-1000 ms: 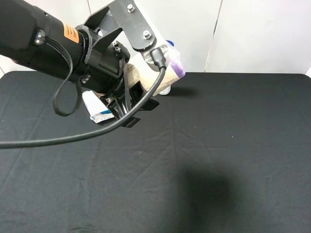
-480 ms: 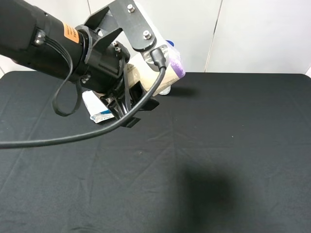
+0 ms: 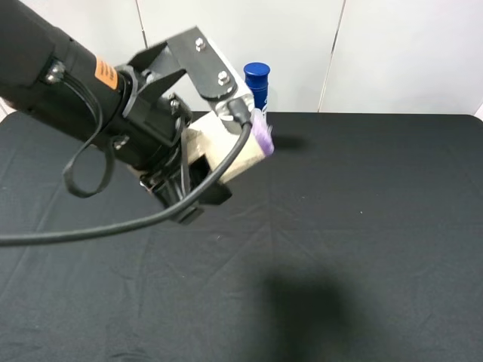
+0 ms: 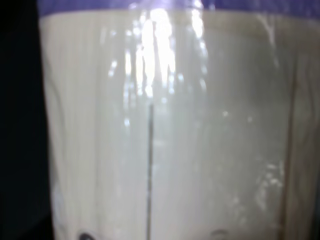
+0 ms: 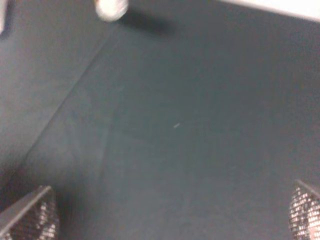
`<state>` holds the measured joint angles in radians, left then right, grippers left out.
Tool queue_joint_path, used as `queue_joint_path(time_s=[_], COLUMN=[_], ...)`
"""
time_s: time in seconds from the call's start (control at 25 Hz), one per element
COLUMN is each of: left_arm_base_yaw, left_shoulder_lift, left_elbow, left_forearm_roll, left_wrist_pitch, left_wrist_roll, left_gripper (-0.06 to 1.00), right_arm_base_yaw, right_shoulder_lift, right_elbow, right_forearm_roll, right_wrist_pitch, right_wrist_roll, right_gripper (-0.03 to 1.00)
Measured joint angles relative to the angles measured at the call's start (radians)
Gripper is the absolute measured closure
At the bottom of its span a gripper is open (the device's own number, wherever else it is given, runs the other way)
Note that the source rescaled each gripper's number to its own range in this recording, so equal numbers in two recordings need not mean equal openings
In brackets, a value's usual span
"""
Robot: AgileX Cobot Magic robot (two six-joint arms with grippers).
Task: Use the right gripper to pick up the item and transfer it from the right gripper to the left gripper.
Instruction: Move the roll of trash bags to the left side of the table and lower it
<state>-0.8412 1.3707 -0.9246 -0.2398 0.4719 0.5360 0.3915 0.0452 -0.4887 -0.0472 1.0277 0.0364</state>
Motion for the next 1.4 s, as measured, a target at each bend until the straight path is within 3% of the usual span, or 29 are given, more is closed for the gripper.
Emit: queue_joint_path(time_s=[0.44, 0.64, 1.16, 1.4], left_arm_base_yaw=[0.047, 0.135, 0.466, 0.571], left_shoulder_lift=[0.0, 0.0, 0.022, 0.106], left_elbow=[-0.122, -0.144, -0.15, -0.15], left_forearm_roll=[-0.129, -0.141, -0.137, -0.134], left_wrist_pitch=[0.18, 0.21, 0.255, 0.259], left_wrist_roll=[0.052, 0.069, 0.073, 0.047], left_gripper=[0.93, 0.93, 0.93, 0.93], right_arm_base_yaw=[-0.32, -0.339, -0.341, -0.341], right_shoulder_lift=[-0.048, -0.048, -0.048, -0.048], right_elbow=[0.0, 0.0, 0.0, 0.0], right_forearm_roll=[0.0, 0.0, 0.0, 0.0], right_wrist_pitch=[0.0, 0.0, 0.0, 0.0], right_wrist_roll=[0.0, 0.0, 0.0, 0.0], right_gripper=[-0.03, -0.03, -0.03, -0.03])
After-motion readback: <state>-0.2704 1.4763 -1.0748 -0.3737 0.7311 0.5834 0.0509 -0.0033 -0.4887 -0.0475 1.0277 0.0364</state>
